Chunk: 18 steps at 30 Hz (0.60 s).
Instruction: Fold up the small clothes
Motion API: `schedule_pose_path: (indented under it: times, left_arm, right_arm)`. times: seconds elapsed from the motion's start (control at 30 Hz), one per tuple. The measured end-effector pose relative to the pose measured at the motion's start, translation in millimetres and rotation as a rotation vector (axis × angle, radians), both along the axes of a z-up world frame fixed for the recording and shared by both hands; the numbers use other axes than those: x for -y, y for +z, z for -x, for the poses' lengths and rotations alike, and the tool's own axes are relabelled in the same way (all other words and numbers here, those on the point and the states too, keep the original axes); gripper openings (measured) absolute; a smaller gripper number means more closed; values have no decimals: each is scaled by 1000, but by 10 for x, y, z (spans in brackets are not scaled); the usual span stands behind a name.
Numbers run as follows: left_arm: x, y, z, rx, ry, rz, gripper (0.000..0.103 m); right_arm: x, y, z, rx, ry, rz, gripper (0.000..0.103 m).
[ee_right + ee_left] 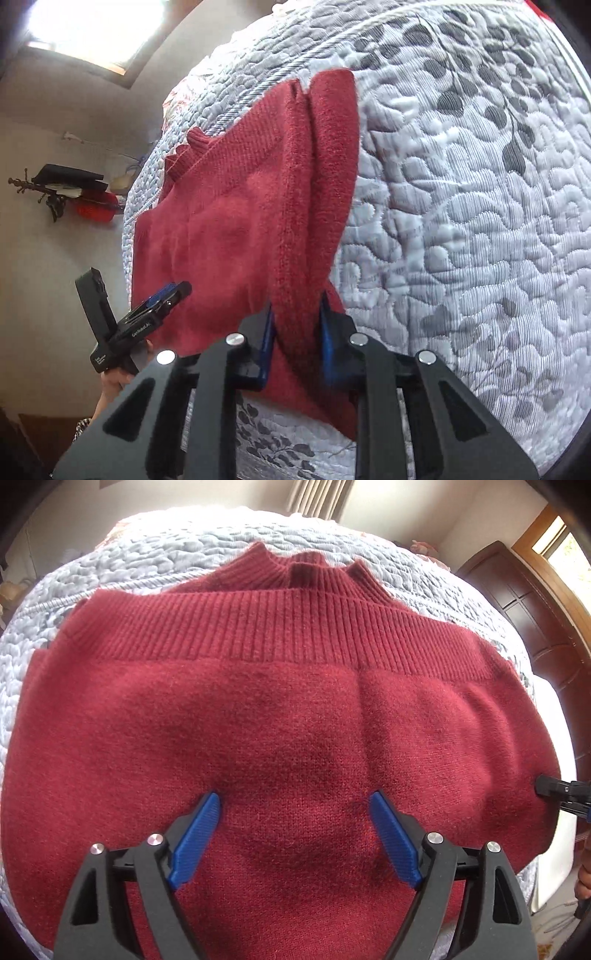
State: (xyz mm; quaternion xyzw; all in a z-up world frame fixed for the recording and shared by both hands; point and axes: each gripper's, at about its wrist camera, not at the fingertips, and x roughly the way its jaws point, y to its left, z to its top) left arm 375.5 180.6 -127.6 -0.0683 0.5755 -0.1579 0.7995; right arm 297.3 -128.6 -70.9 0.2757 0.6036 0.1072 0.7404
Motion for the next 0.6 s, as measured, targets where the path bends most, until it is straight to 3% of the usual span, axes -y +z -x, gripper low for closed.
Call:
schedule_pose_path:
  times: [0.17, 0.3, 0.47, 0.6]
  left_arm:
    - [-395, 279, -51, 6, 28, 78, 80]
    - [-872, 451, -118, 18, 37, 159, 80]
    - [-1316, 430, -206, -5, 36, 201, 80]
    - [-1520, 392, -220, -30, 39, 225, 80]
  right_arm:
    - [-639, 386, -91, 17, 45, 95, 20]
    - [-1273, 469, -254, 20, 90, 161, 20]
    - [-1886, 344, -360, -15, 138, 220, 20]
    - [-2240, 17, -513, -79, 172, 319, 21]
